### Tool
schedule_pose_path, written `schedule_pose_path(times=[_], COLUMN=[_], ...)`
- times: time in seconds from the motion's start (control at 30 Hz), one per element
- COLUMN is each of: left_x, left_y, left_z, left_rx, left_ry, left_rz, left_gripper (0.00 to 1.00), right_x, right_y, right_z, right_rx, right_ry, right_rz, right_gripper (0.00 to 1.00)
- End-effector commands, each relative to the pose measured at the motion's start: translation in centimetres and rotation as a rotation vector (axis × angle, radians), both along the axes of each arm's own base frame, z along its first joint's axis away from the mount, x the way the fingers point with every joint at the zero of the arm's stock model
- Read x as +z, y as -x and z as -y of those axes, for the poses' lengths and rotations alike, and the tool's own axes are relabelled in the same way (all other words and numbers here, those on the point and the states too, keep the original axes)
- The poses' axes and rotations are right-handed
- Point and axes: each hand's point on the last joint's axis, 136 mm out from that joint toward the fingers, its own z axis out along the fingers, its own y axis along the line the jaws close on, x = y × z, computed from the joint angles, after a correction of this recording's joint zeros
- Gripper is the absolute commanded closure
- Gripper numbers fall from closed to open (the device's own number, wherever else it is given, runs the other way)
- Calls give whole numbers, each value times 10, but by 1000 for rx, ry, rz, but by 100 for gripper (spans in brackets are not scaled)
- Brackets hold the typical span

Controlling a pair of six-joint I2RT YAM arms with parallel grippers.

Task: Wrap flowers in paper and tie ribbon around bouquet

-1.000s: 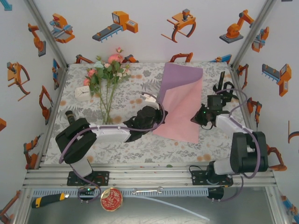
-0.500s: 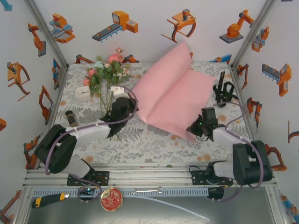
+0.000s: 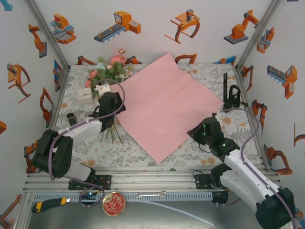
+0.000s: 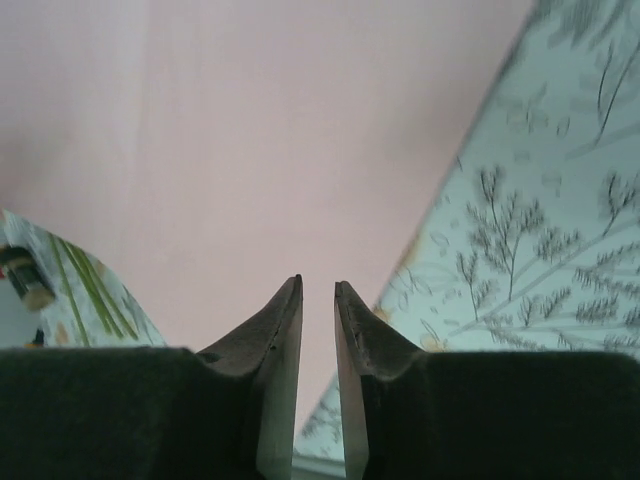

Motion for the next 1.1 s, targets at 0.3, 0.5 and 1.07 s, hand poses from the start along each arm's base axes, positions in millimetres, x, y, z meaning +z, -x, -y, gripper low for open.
schedule_pose_path(times=[0.3,0.5,1.07], left_x=[-26,-76,-72], left_y=[29,19,27], left_z=[116,150,190], left_rx=[-292,-376,-442], left_ry=[116,108,190], left_rz=[-182,-313,-326], left_gripper=[54,61,60], right_x=[-16,-74,-57], right_y=[-116,-106,-76], right_z=[-5,5,36], right_rx=[99,43,98], right_ry=[189,192,294], right_rz=[5,-156,-133], right_gripper=[100,100,94])
